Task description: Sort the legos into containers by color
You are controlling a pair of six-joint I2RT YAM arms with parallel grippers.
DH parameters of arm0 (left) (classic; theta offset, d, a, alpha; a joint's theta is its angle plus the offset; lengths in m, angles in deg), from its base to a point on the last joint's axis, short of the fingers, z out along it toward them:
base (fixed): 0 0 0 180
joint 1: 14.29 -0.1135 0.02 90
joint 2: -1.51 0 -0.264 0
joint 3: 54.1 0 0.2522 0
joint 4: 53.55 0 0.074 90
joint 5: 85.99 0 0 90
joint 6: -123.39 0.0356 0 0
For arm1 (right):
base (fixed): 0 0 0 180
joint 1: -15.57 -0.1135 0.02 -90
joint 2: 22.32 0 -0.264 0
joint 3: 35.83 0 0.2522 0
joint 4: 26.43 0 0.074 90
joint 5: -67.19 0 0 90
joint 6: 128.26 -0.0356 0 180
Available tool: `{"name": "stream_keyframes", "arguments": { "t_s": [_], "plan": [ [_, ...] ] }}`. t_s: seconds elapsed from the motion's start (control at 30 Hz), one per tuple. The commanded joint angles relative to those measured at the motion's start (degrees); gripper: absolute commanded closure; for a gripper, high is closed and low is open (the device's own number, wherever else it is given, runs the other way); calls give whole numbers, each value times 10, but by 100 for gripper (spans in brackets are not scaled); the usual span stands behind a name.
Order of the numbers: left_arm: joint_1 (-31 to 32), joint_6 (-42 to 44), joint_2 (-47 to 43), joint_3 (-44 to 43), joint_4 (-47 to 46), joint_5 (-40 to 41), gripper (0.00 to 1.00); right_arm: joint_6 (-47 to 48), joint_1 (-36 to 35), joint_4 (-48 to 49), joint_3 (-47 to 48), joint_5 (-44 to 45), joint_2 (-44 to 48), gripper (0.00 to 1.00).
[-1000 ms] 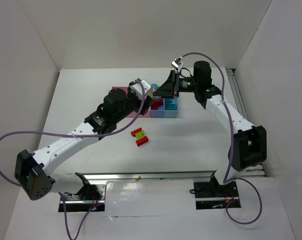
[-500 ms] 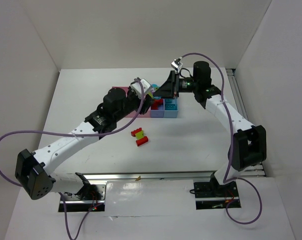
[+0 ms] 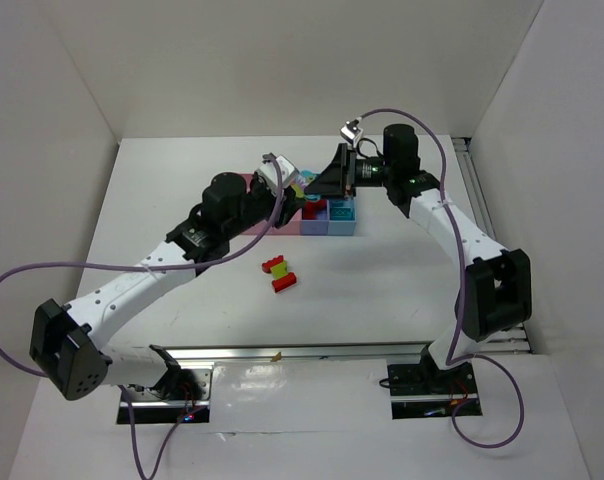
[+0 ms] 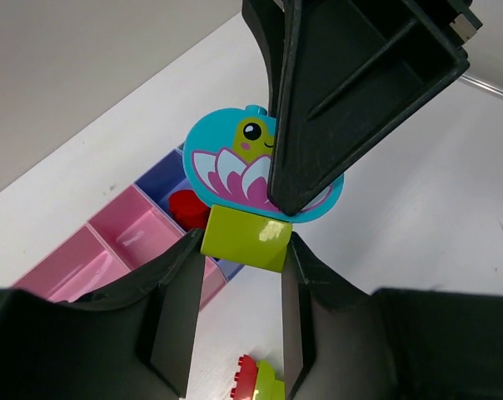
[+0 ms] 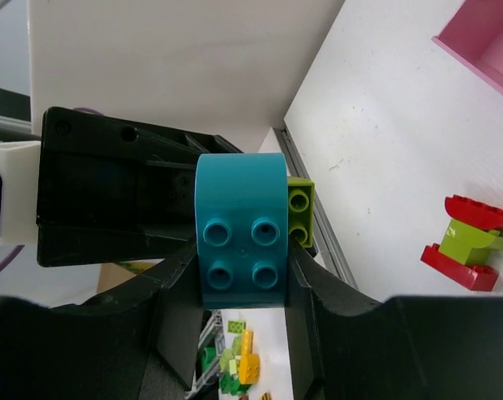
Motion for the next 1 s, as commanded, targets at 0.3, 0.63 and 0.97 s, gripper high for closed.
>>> {"name": "stream_keyframes", "arguments": {
  "t_s": [0.3, 0.63, 0.97],
  "plan": [
    [-112, -72, -63, 54, -6, -65, 100, 37, 60, -36, -2, 35, 15, 81],
    [-165, -205, 124, -150, 266, 77, 100, 161, 14, -264, 79, 559, -53, 81],
    [-202, -214, 270, -260, 371, 60, 100, 221, -21, -318, 156, 654, -152, 76]
  ]
}}
